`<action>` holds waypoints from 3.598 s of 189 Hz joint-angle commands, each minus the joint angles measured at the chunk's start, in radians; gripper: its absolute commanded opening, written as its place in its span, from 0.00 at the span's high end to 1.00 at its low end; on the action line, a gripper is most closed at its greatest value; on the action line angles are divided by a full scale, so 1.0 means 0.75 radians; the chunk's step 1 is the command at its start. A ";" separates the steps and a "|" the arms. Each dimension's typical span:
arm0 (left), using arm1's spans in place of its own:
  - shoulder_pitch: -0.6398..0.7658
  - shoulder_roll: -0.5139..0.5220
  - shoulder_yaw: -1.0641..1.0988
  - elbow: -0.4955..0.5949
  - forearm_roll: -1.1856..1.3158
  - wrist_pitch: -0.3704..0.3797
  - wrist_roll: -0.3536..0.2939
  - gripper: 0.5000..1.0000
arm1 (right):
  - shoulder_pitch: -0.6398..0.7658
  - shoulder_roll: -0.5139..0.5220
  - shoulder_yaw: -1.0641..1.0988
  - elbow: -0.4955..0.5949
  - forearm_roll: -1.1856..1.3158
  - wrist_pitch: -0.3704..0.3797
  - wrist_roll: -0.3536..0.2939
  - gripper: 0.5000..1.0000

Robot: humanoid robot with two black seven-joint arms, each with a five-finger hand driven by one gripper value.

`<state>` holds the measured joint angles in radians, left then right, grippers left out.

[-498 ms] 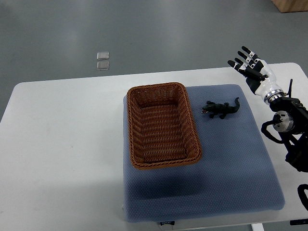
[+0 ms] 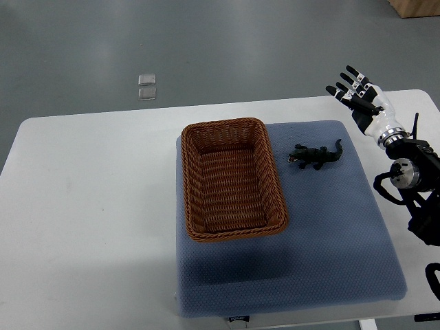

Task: Place crocodile in brown basket with right hand

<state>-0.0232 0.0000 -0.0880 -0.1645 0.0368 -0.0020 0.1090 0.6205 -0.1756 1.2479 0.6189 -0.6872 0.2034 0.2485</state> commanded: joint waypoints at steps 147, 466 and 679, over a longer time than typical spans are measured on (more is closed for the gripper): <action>0.000 0.000 0.001 -0.002 0.000 -0.001 0.000 0.00 | 0.013 -0.022 -0.001 -0.001 0.000 0.001 0.000 0.14; 0.000 0.000 -0.001 -0.002 0.000 -0.001 0.000 0.00 | 0.210 -0.367 -0.831 0.142 -0.248 0.003 0.086 0.14; 0.000 0.000 -0.001 -0.002 0.000 0.001 0.000 0.00 | 0.371 -0.418 -1.330 0.179 -1.060 -0.165 0.168 0.26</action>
<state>-0.0230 0.0000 -0.0886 -0.1657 0.0368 -0.0023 0.1089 0.8952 -0.4875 0.2569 0.7572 -1.4777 0.0942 0.3753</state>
